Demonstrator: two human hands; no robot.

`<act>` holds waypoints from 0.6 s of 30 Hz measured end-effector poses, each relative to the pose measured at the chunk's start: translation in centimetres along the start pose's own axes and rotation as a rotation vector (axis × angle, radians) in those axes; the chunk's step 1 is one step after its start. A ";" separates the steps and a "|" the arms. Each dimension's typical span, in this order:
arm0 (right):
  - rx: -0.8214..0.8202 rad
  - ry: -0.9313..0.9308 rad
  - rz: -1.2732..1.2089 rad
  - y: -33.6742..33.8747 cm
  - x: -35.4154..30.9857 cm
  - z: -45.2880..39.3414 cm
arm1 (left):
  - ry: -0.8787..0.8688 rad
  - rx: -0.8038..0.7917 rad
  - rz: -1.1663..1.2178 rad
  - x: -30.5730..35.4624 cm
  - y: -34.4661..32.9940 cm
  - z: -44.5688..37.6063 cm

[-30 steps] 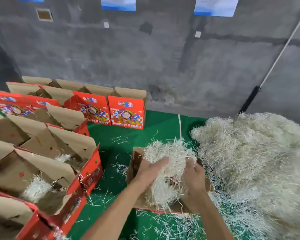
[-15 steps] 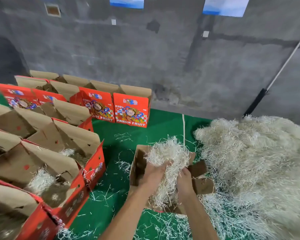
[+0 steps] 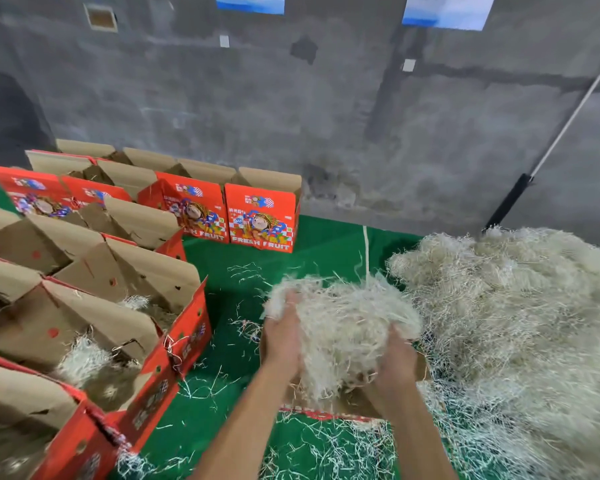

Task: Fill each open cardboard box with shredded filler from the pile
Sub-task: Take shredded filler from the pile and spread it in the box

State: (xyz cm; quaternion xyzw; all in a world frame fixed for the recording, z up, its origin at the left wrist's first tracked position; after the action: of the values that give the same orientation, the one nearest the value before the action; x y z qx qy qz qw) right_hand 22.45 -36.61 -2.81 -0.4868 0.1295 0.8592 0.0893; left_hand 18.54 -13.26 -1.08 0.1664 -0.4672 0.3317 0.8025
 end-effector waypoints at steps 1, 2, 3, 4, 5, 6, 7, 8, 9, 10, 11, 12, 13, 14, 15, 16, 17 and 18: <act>0.040 -0.013 -0.110 1.9 -0.5 -1.1 | -0.008 0.040 0.011 0.6 1.4 -1.1; 0.068 -0.053 -0.212 3.3 -0.5 -1.9 | -0.013 0.057 -0.011 1.2 2.5 -1.8; 0.072 -0.055 -0.245 4.0 -0.8 -2.2 | -0.018 0.060 -0.048 1.6 2.9 -2.1; 0.028 -0.054 -0.258 3.4 -1.1 -1.5 | -0.033 0.033 -0.082 2.0 2.4 -1.9; -0.061 -0.027 -0.272 1.8 -1.6 -0.1 | -0.065 -0.034 -0.128 2.1 0.9 -1.1; -0.200 0.006 -0.244 -0.7 -1.8 1.5 | -0.083 -0.139 -0.184 1.5 -1.2 0.0; -0.311 0.047 -0.178 -3.0 -1.8 2.8 | -0.087 -0.255 -0.227 0.4 -3.3 1.2; -0.364 0.078 -0.095 -4.4 -1.7 3.6 | -0.099 -0.332 -0.262 -0.6 -4.7 2.0; -0.319 0.099 0.005 -4.3 -1.8 3.4 | -0.128 -0.327 -0.269 -0.9 -4.8 2.0; -0.182 0.127 0.069 -2.8 -2.3 2.4 | -0.150 -0.258 -0.243 -0.3 -3.8 1.4; -0.071 0.139 0.076 -1.0 -2.6 1.1 | -0.158 -0.168 -0.201 0.6 -2.2 0.0; 0.005 0.138 0.037 0.8 -2.8 -0.4 | -0.131 -0.106 -0.154 1.4 -0.5 -1.4; 0.057 0.138 -0.017 2.5 -3.0 -1.5 | -0.112 -0.068 -0.125 2.3 0.8 -2.6; 0.086 0.136 -0.063 3.8 -2.9 -2.3 | -0.109 -0.046 -0.110 3.2 1.8 -3.4; 0.104 0.126 -0.102 4.2 -2.7 -2.5 | -0.102 -0.037 -0.074 3.6 2.2 -3.8; 0.101 0.122 -0.139 3.7 -2.4 -2.2 | -0.059 -0.056 -0.027 3.4 1.8 -3.4; 0.054 0.113 -0.138 2.1 -2.1 -1.5 | -0.004 -0.100 -0.026 2.6 0.8 -2.4; -0.030 0.096 -0.090 0.0 -1.6 -0.5 | 0.036 -0.170 -0.072 1.4 -0.8 -1.2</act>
State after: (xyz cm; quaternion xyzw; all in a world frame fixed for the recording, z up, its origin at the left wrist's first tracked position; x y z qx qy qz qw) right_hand 23.63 -36.83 -1.70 -0.5343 0.0987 0.8317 0.1144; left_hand 20.36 -12.55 -0.44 0.1082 -0.4729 0.2648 0.8334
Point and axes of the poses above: each hand's wrist, its own z-axis away from the middle knuckle, its own y-axis out of the back of the hand, x = y × z, the point moved 10 cm from there along -z, towards the middle knuckle, and after that the axes turned 7 degrees about x, right-handed, at the moved point
